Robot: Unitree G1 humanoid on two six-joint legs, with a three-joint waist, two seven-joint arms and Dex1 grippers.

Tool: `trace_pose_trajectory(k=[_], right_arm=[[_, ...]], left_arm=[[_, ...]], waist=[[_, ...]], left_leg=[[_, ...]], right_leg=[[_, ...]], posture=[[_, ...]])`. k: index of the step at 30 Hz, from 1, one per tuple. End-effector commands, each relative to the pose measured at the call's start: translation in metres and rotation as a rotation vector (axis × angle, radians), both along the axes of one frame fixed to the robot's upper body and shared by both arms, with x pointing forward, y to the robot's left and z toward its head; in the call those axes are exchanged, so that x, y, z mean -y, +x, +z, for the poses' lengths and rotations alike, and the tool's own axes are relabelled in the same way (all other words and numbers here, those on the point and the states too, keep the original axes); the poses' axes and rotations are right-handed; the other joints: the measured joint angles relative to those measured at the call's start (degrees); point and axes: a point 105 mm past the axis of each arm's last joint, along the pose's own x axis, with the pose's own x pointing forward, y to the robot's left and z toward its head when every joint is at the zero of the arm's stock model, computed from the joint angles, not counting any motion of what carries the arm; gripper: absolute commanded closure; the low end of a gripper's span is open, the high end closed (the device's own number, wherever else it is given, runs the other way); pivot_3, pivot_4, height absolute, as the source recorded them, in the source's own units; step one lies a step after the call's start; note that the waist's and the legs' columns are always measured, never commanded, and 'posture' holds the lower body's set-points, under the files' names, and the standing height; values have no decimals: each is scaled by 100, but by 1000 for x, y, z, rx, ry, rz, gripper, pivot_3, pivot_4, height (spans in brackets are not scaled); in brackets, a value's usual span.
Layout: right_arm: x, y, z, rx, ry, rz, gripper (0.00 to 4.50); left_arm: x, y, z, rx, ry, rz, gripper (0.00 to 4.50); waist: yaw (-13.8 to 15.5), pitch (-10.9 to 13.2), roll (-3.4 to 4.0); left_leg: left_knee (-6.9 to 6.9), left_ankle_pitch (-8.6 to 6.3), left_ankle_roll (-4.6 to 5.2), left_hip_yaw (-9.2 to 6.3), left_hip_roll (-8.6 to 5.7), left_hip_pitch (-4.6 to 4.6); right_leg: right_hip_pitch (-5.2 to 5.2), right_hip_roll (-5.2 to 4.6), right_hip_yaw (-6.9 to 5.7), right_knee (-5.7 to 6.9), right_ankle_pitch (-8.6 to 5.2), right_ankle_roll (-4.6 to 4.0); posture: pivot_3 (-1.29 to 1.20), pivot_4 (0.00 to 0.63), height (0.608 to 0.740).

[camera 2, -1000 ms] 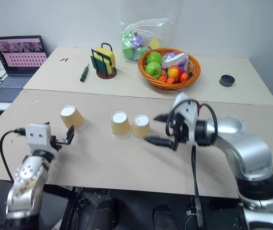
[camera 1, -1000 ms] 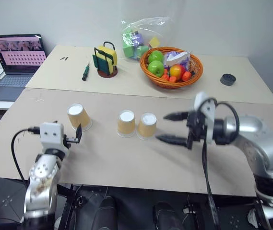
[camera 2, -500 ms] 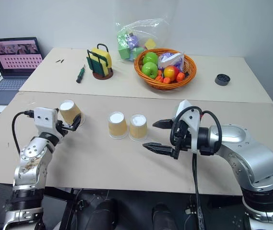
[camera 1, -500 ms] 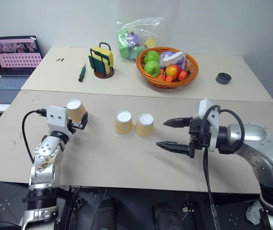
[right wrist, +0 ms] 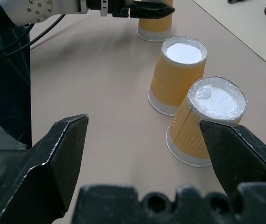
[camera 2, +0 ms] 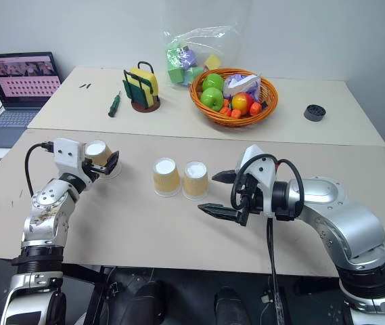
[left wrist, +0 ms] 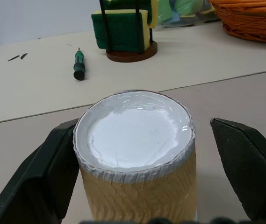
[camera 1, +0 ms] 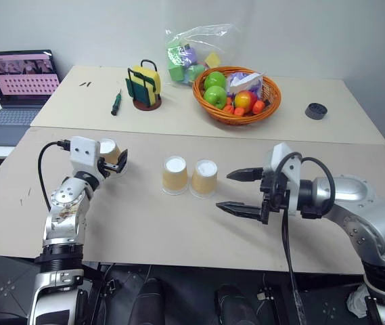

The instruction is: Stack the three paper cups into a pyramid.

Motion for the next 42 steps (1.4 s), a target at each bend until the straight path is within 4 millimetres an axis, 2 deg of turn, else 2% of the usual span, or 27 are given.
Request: trace_pose_trajectory(k=[1,3,7,13,17,19,21,24,26,30,34,36,39,42], right_arm=[[-2,-1,7,61,-2,1,18],[-1,1,6,60,-7,-7,18],[0,1,2,52,-17,-14,0],[-1,4,-3,42,-21,-21,0],[-1,7,-6,41,-28,-31,0],[0,10,-7,42,-32,-44,0],[2,13,-9,42,-39,-57,0],[7,19,-11,45,-46,-87,0],[9,21,-10,48,-43,-101,0],[13,23,-11,53,-43,-123,0],[16,25,-13,59,-43,-150,0],[18,26,-13,61,-38,-169,0],[21,27,-15,62,-30,-198,0],[22,27,-16,63,-28,-215,0]], left_arm=[[6,1,12,47,-4,-28,0],[6,1,11,46,-5,-29,0],[8,1,12,54,3,-34,988],[16,2,10,56,38,-65,988],[31,5,20,88,50,-119,988],[48,9,39,128,62,-187,988],[71,13,70,182,51,-287,988],[106,13,134,254,-24,-498,988],[117,9,166,263,-42,-615,988],[132,-1,183,193,-72,-799,988],[147,-21,176,56,-115,-1045,988],[149,-25,158,-41,-106,-1121,988],[153,-23,123,-138,3,-1174,988],[158,-23,114,-158,38,-1213,988]], waist=[[0,0,0],[-1,0,0],[0,0,0],[3,0,0],[2,0,0],[26,2,-4],[66,5,-8],[119,18,-30],[118,23,-39],[-22,16,-23],[-65,25,-21],[-62,27,-20],[-41,27,-19],[-20,28,-20]], left_leg=[[0,0,0,0,0,0],[0,0,0,0,0,0],[0,0,0,-1,0,0],[0,0,0,-1,0,0],[0,0,0,-1,-1,0],[0,0,0,-2,0,0],[2,1,-1,-3,-1,-1],[6,1,-1,-5,-3,-3],[6,2,-2,-11,-3,-6],[-5,-14,1,-9,-4,9],[-18,-14,2,-17,-3,10],[-17,-13,0,-19,-4,3],[-17,-13,0,-19,-4,7],[-14,-12,-1,-19,-4,7]], right_leg=[[0,0,0,0,0,0],[0,0,0,0,0,0],[1,0,0,0,0,0],[1,0,-1,0,0,0],[2,0,-1,0,0,0],[2,0,-1,0,0,0],[3,0,-5,0,1,1],[7,0,-7,-2,2,6],[7,1,-11,-9,2,7],[28,-1,-8,-29,-6,10],[22,2,-15,-19,-13,7],[18,1,-16,-18,-13,7],[21,0,-17,-18,-13,6],[24,0,-21,-17,-13,5]], posture=[[0,150,675],[0,150,675],[0,150,675],[0,150,675],[0,150,675],[0,150,675],[0,150,675],[0,150,675],[0,150,675],[0,150,675],[0,150,675],[0,150,675],[0,150,675],[0,150,675]])
